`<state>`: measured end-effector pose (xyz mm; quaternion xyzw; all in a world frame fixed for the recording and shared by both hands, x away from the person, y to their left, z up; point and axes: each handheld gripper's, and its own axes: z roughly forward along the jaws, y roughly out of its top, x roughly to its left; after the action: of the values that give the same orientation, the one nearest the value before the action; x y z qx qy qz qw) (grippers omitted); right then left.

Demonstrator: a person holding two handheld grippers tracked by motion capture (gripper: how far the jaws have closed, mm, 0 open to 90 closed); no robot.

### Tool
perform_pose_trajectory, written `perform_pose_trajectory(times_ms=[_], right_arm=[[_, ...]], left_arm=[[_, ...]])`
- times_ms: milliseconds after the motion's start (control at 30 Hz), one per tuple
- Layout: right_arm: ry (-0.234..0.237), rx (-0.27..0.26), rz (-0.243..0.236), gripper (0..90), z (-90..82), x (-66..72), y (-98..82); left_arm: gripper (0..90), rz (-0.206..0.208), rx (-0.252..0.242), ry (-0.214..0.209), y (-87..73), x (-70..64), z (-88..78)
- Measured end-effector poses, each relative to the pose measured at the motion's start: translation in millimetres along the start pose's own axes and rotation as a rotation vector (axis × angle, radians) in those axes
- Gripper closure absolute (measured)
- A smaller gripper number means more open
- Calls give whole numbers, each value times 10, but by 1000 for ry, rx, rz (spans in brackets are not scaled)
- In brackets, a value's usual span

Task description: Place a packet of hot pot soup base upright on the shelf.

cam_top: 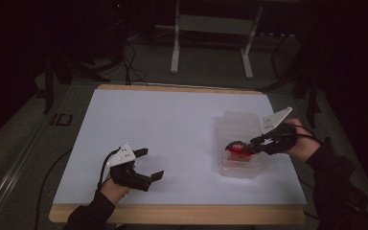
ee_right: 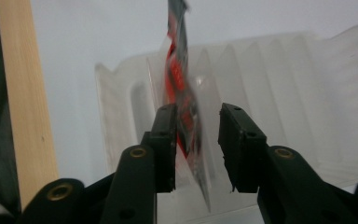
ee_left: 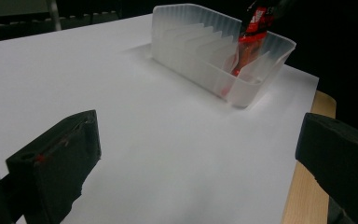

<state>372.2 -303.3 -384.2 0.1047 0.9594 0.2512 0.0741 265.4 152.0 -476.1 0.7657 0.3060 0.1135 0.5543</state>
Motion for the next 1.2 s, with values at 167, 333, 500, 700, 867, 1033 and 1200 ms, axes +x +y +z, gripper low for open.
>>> perform_pose_trajectory(times_ms=[167,333,500,700,867,1033,1200], right_arm=[[-43,-84,26,536,-154,16,51],[-63,-145,49,506,-263,46,110],[-46,-197,89,428,-291,94,185],[-59,-293,88,423,-301,198,300],[-79,-362,86,441,-258,313,386],[-69,-423,82,416,-159,486,455],[-70,-460,72,353,-48,677,508]], left_arm=[[1,-6,-5,-2,-6,4,-15],[1,2,0,-4,-2,-3,-19],[0,1,0,-7,-4,-7,-22],[0,4,0,-15,0,-3,-30],[1,2,-10,-24,-3,4,-50],[1,19,-1,-17,2,2,-66],[1,9,-5,-12,-8,12,-93]])
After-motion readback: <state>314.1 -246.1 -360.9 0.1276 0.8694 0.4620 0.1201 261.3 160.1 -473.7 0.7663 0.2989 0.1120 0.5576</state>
